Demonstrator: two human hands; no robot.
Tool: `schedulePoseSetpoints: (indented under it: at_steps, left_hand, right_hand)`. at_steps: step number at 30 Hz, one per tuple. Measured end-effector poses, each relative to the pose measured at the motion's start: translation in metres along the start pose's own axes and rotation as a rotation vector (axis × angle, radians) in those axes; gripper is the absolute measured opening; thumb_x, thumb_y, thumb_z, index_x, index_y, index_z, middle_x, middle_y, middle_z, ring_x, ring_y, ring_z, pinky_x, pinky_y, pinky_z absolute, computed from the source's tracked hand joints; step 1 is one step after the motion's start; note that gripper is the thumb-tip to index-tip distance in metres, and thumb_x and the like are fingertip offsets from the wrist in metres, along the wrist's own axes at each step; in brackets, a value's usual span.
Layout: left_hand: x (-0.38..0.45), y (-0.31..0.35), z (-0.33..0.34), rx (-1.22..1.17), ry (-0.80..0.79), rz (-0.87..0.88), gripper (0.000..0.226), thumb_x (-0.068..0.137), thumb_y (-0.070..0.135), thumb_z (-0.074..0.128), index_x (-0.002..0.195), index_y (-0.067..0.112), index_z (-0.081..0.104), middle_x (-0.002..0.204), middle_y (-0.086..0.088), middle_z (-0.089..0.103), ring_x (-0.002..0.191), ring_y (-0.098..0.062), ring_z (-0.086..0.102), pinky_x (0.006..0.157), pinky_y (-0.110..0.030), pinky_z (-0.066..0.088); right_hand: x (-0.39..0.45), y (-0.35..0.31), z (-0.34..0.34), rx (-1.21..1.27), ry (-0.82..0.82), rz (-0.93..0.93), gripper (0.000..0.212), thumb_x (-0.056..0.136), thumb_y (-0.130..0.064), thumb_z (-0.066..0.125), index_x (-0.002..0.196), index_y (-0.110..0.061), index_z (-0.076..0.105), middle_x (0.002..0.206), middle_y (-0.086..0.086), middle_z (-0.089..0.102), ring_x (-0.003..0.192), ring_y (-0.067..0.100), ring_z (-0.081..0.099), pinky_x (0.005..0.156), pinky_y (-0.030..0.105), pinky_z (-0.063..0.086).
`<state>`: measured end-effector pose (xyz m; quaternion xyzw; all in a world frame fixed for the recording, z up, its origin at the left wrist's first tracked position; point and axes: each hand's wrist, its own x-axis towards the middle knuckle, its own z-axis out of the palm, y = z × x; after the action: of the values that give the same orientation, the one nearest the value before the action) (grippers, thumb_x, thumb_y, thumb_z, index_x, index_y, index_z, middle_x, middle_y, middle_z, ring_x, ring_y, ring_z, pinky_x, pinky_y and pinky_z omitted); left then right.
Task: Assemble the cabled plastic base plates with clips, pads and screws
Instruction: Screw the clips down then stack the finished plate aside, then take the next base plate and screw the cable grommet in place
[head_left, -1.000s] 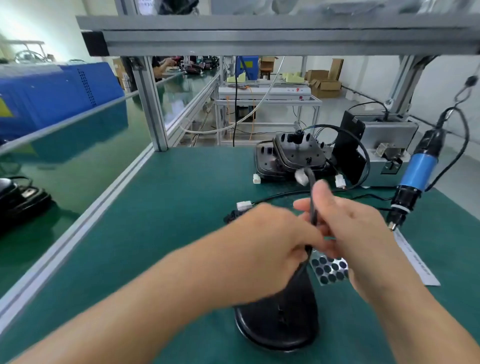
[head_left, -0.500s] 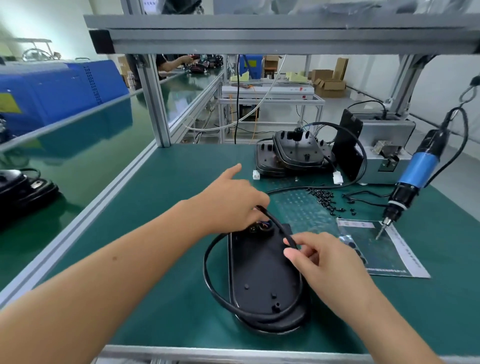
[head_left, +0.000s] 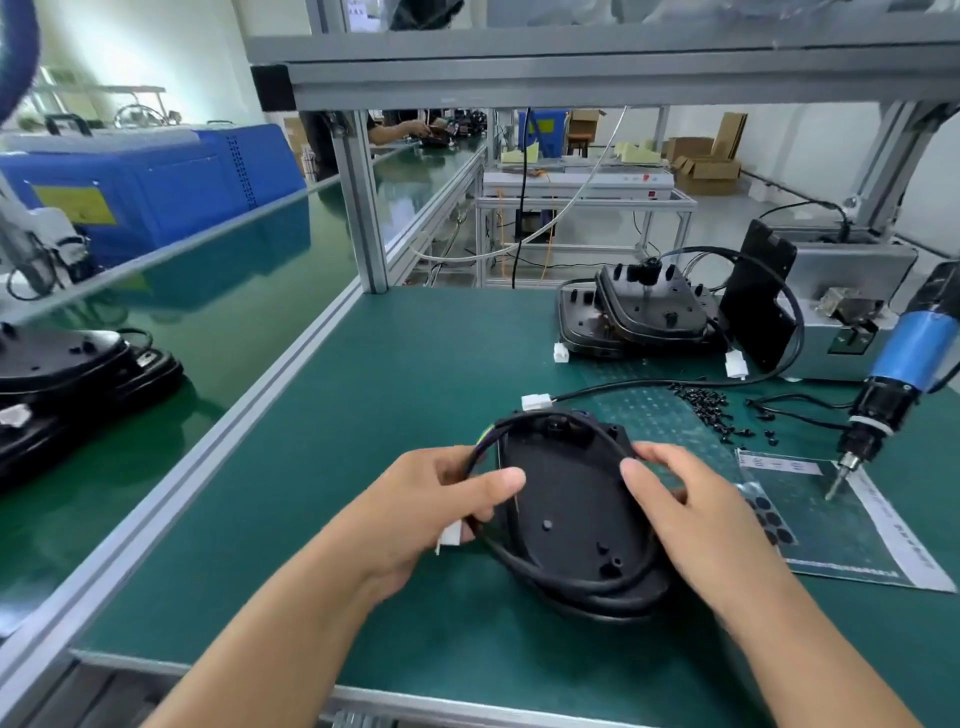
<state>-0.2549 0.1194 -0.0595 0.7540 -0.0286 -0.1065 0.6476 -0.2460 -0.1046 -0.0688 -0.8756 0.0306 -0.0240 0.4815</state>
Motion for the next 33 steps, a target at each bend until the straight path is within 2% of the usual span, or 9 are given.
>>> schedulePoseSetpoints:
  at_steps: [2,4,7,13,18,21,24,28,33]
  left_hand:
    - [-0.007,-0.002,-0.002,-0.246,0.085,0.066,0.049,0.064,0.048,0.077,0.107,0.026,0.07,0.105,0.0,0.07,0.094,-0.012,0.065,0.08,-0.033,0.053]
    - [-0.015,-0.004,-0.005,-0.381,0.123,0.141,0.052,0.06,0.046,0.083,0.109,0.043,0.066,0.114,0.004,0.069,0.103,-0.014,0.067,0.076,-0.039,0.056]
    - [-0.026,-0.012,-0.019,-0.481,0.149,0.167,0.053,0.063,0.034,0.087,0.106,0.051,0.062,0.112,0.002,0.07,0.105,-0.024,0.067,0.077,-0.054,0.055]
    - [-0.051,-0.038,-0.068,-0.482,0.521,0.261,0.071,0.071,0.01,0.079,0.131,0.034,0.048,0.115,-0.013,0.068,0.1,-0.037,0.067,0.072,-0.054,0.056]
    - [-0.065,-0.062,-0.094,-0.412,0.83,0.288,0.088,0.066,0.012,0.08,0.132,0.054,0.039,0.121,0.0,0.066,0.101,-0.028,0.069,0.067,-0.049,0.057]
    - [-0.063,-0.07,-0.101,-0.407,0.858,0.274,0.085,0.066,0.015,0.081,0.13,0.053,0.042,0.121,-0.002,0.066,0.101,-0.028,0.068,0.068,-0.053,0.057]
    - [-0.056,-0.066,-0.106,-0.384,0.844,0.289,0.079,0.069,0.014,0.081,0.13,0.049,0.044,0.118,-0.004,0.067,0.1,-0.029,0.069,0.068,-0.05,0.058]
    - [-0.043,-0.048,-0.129,-0.329,0.898,0.3,0.068,0.073,0.011,0.077,0.127,0.041,0.05,0.117,-0.006,0.067,0.099,-0.029,0.069,0.068,-0.053,0.057]
    - [-0.024,-0.01,-0.198,-0.353,1.083,0.333,0.066,0.079,-0.002,0.073,0.13,0.031,0.047,0.121,-0.005,0.062,0.099,-0.028,0.067,0.067,-0.049,0.059]
  right_hand:
    - [0.013,-0.012,0.015,0.163,0.025,-0.025,0.03,0.09,-0.043,0.055,0.12,-0.038,0.059,0.083,-0.009,0.069,0.078,0.004,0.065,0.083,0.037,0.053]
    - [0.025,-0.029,0.036,0.203,0.065,-0.111,0.031,0.09,-0.043,0.055,0.121,-0.039,0.057,0.079,-0.006,0.068,0.074,0.0,0.063,0.076,0.027,0.051]
    - [0.041,-0.058,0.069,0.231,0.079,-0.215,0.029,0.091,-0.043,0.055,0.119,-0.038,0.059,0.077,-0.016,0.061,0.076,-0.012,0.055,0.063,0.011,0.037]
    - [0.048,-0.103,0.151,0.321,-0.149,-0.289,0.021,0.09,-0.041,0.058,0.107,-0.032,0.067,0.084,-0.015,0.066,0.081,-0.002,0.061,0.073,0.022,0.046]
    - [0.041,-0.113,0.212,0.37,-0.332,-0.29,0.007,0.09,-0.029,0.063,0.09,-0.033,0.069,0.086,-0.012,0.071,0.087,0.006,0.066,0.087,0.036,0.053]
    - [0.043,-0.108,0.221,0.374,-0.328,-0.311,0.01,0.09,-0.031,0.062,0.085,-0.033,0.07,0.086,-0.018,0.071,0.087,-0.002,0.065,0.088,0.034,0.053]
    - [0.043,-0.102,0.219,0.406,-0.339,-0.322,0.014,0.09,-0.032,0.062,0.098,-0.027,0.072,0.095,-0.017,0.071,0.094,0.001,0.065,0.092,0.034,0.051]
    - [0.04,-0.101,0.215,0.453,-0.338,-0.368,0.021,0.092,-0.03,0.06,0.112,-0.029,0.067,0.105,-0.022,0.066,0.099,-0.009,0.06,0.091,0.02,0.045]
    - [0.041,-0.097,0.207,0.51,-0.336,-0.324,0.014,0.094,-0.029,0.056,0.101,-0.037,0.064,0.099,-0.016,0.069,0.095,0.007,0.065,0.087,0.026,0.048]
